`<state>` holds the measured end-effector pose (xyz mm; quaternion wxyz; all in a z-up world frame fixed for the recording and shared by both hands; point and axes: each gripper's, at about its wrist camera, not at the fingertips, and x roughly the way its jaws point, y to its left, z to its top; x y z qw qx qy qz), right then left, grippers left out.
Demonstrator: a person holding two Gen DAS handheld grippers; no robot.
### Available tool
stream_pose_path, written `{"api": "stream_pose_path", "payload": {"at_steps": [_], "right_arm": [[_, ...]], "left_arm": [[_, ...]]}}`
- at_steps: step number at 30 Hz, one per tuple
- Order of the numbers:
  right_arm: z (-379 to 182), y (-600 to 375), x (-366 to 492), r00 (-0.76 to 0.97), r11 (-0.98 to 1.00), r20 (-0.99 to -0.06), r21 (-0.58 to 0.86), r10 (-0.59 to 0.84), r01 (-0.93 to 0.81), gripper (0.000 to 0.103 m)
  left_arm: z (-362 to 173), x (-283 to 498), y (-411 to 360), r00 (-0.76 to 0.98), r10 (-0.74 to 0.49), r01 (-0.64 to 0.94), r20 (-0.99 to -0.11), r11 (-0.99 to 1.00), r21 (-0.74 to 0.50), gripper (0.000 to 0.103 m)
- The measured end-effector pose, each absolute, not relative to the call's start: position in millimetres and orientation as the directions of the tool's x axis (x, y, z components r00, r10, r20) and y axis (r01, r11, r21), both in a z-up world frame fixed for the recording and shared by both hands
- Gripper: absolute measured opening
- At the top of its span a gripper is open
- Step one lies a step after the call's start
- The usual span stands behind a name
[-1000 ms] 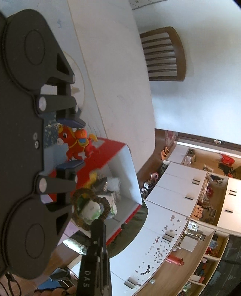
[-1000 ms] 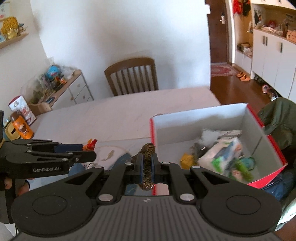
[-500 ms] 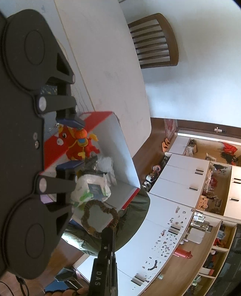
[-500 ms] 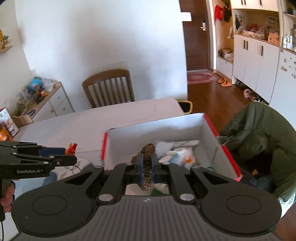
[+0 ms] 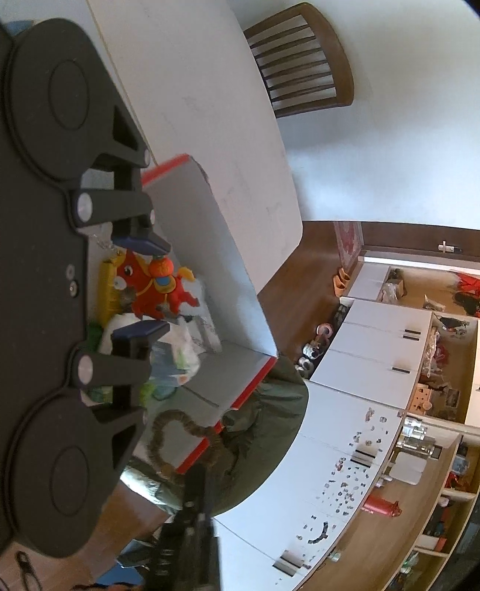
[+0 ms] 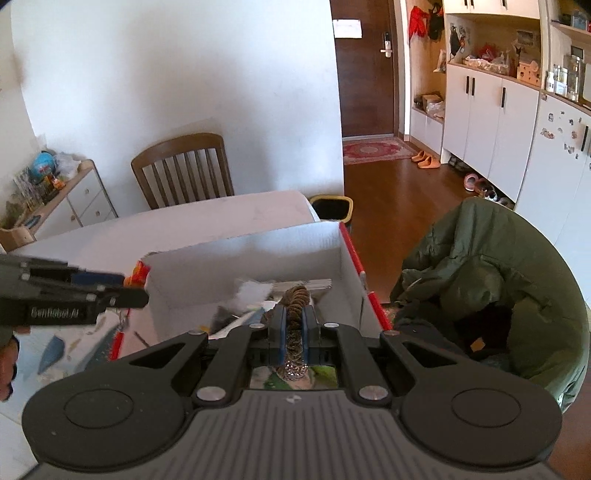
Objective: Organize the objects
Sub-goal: 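Carry the bracelet and plush toy with both grippers over the box, then lower both items into the box and open both grippers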
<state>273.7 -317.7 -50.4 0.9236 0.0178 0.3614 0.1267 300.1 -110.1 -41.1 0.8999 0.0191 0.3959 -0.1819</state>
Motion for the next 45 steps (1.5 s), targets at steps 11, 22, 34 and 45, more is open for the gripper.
{"api": "stream_pose_path", "payload": {"at_steps": [11,22,34,45], "right_arm": [[-89,-322,304,0.631,0.949,-0.716,0.151,0.299,-0.278,0.008],[-118,-314,316,0.590,0.945,-0.761,0.093,0.271,-0.315,0.008],[-120,-321,323,0.570,0.941,-0.772,0.102,0.280,-0.323,0.008],[-113,-327,319,0.573,0.933,-0.757,0.134,0.314,-0.334,0.009]], "left_arm": [[-68,346,-147,0.580,-0.293,0.347,-0.760,0.933,-0.095,0.037],[-100,371,-169,0.528,-0.259,0.340,-0.809,0.937,-0.078,0.037],[-122,384,-171,0.486,-0.228,0.329,-0.844,0.942,-0.064,0.037],[-117,370,-163,0.492,-0.229,0.313,-0.840,0.947,-0.075,0.049]]}}
